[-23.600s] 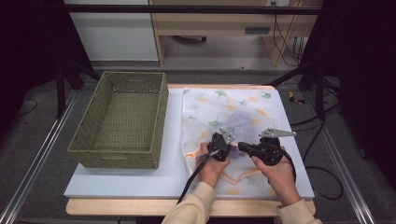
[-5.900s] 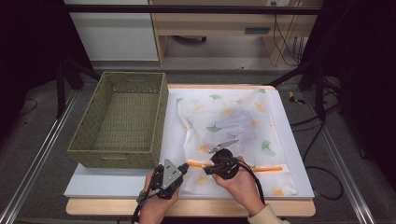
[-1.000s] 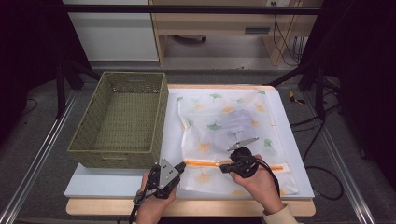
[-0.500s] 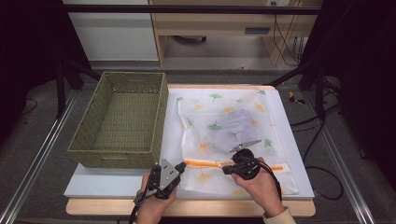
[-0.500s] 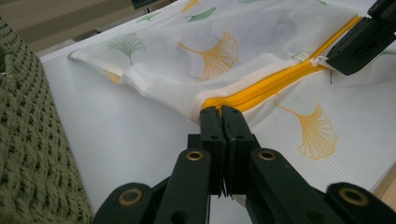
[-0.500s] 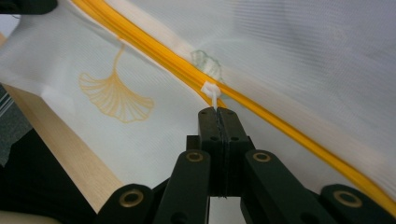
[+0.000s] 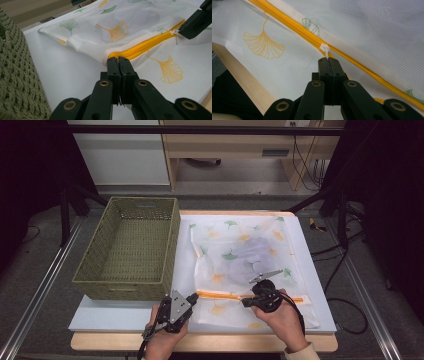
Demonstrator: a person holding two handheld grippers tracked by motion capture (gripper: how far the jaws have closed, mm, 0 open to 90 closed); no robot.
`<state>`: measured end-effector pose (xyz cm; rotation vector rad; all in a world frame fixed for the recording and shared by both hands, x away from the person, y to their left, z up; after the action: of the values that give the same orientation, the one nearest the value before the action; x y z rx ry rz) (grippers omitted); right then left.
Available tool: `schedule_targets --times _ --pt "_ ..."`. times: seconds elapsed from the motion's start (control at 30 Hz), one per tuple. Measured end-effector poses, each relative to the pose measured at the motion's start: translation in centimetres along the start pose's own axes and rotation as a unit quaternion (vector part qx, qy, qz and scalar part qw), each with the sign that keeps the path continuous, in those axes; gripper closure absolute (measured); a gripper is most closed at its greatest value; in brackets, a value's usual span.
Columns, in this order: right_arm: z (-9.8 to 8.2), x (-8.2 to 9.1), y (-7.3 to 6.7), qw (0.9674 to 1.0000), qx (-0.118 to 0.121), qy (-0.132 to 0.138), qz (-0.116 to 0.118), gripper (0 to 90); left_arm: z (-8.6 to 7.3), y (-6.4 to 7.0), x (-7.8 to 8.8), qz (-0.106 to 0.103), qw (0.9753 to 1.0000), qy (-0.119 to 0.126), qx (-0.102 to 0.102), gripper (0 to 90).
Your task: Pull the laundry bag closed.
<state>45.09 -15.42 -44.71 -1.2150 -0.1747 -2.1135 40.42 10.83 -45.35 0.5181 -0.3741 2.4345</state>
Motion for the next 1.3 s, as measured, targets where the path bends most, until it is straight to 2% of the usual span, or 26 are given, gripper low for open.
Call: schedule_targets --times 0.03,0.07,0.13,0.37,0.8,0.87,1.03,1.13,1.23,1.3 --pt "0.0 0.1 0.0 1.0 -0.006 -0.003 -0.002 90.0 0.0 -0.1 -0.1 0.002 1.0 0.004 -0.006 88.3" --pt "-0.1 0.2 0.1 1.0 -0.005 -0.003 -0.002 90.0 0.0 0.0 -0.1 0.001 1.0 -0.001 -0.002 88.2" --pt "-0.2 0.4 0.4 1.0 -0.006 -0.002 0.0 90.0 0.0 0.0 -0.2 0.001 1.0 0.001 -0.008 88.2" --pt "-0.5 0.5 0.9 0.9998 -0.019 -0.01 -0.006 90.0 -0.1 -0.1 -0.2 0.0 1.0 -0.004 -0.003 88.3" --pt "-1.5 0.8 1.8 0.9996 -0.021 -0.014 -0.012 90.0 0.0 0.1 -0.3 0.004 0.9999 -0.003 -0.016 88.2" --pt "-1.6 0.8 2.0 0.9994 -0.022 -0.018 -0.019 90.0 -0.1 0.0 -0.3 0.004 0.9999 -0.004 -0.013 88.2" --pt "-1.8 0.8 2.5 0.9992 -0.03 -0.017 -0.018 90.0 0.0 0.0 -0.3 0.005 0.9999 -0.002 -0.014 88.2" --pt "-2.0 0.9 2.7 0.9994 -0.025 -0.015 -0.019 90.0 0.0 0.1 -0.3 0.004 0.9999 -0.003 -0.014 88.3" --pt "-2.1 0.9 2.8 0.9989 -0.031 -0.019 -0.028 90.0 0.0 0.0 -0.3 0.004 0.9999 -0.004 -0.013 88.2" --pt "-2.1 1.0 2.8 0.9987 -0.04 -0.021 -0.025 90.0 0.0 0.0 -0.3 0.004 0.9999 -0.004 -0.015 88.2"
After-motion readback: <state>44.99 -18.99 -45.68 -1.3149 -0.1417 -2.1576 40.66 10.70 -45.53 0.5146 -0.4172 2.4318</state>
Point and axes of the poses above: each handheld gripper's, and its own axes: x roughly backward along the jaws, z roughly out of its top, y roughly to its right, the point moved 2 cm from there along -x, roughly forward along the jaws, and after that the axes turned 2 degrees about x, right-handed, at the moved point
